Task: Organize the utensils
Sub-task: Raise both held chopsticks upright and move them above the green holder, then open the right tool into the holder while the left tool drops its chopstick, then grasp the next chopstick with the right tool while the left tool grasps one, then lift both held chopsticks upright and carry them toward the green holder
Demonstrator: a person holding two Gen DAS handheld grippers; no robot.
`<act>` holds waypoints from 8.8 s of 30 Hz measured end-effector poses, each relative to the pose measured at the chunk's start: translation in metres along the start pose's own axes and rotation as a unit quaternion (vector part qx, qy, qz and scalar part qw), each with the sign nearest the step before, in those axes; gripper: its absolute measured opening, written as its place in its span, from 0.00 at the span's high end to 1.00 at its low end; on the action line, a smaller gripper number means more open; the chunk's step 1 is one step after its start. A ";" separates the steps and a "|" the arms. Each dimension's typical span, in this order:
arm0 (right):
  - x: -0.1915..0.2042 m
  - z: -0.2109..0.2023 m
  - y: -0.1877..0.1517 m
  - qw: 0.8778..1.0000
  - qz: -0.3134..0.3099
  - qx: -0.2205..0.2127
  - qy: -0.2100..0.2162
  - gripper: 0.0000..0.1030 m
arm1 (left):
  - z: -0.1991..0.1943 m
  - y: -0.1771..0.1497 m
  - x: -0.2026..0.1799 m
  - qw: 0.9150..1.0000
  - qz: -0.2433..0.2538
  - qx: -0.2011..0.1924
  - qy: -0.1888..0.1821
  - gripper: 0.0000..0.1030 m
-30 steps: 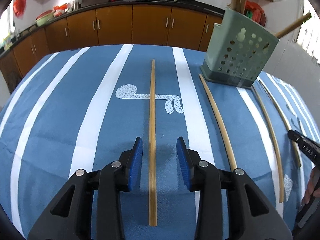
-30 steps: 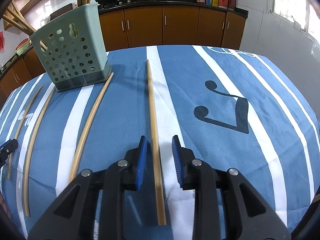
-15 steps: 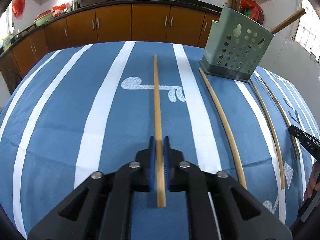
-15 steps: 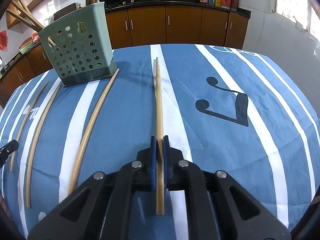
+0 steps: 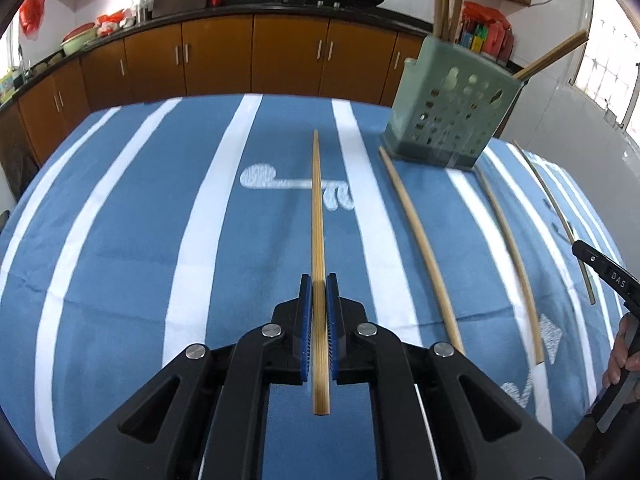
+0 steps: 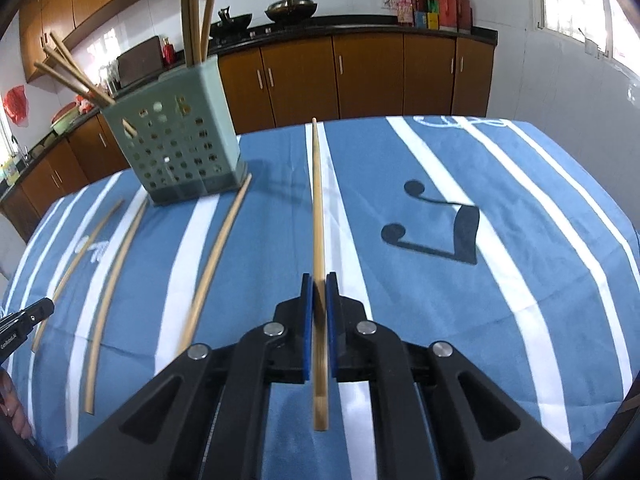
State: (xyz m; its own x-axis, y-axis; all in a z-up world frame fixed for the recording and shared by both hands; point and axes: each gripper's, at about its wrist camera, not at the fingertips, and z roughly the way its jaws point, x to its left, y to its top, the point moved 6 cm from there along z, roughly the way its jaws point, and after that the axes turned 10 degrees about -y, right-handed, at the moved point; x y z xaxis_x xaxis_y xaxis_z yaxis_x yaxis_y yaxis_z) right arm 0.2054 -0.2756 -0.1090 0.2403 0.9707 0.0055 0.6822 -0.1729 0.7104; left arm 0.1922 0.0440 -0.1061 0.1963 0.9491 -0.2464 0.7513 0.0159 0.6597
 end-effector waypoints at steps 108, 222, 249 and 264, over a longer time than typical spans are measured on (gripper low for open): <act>0.068 -0.116 0.201 0.970 0.019 -0.200 0.134 0.85 | -0.082 0.216 -0.105 0.954 0.026 -0.294 -0.046 0.87; 0.025 0.035 -0.013 0.998 -0.023 0.052 -0.026 0.92 | 0.042 -0.001 -0.027 0.997 0.012 0.021 0.068 0.93; 0.033 0.042 -0.005 0.998 -0.043 0.040 -0.021 0.91 | 0.041 0.010 0.004 0.999 -0.044 0.000 0.025 0.92; 0.026 0.038 -0.009 0.998 -0.036 0.041 -0.011 0.92 | 0.035 0.000 -0.005 0.999 0.000 0.015 0.041 0.92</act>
State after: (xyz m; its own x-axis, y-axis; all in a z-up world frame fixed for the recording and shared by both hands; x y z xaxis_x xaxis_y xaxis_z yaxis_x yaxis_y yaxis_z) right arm 0.2319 -0.2548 -0.1421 0.2033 0.9773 -0.0604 0.7527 -0.1165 0.6480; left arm 0.2130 0.0287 -0.1299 0.1453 0.9715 -0.1874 0.7696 0.0081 0.6385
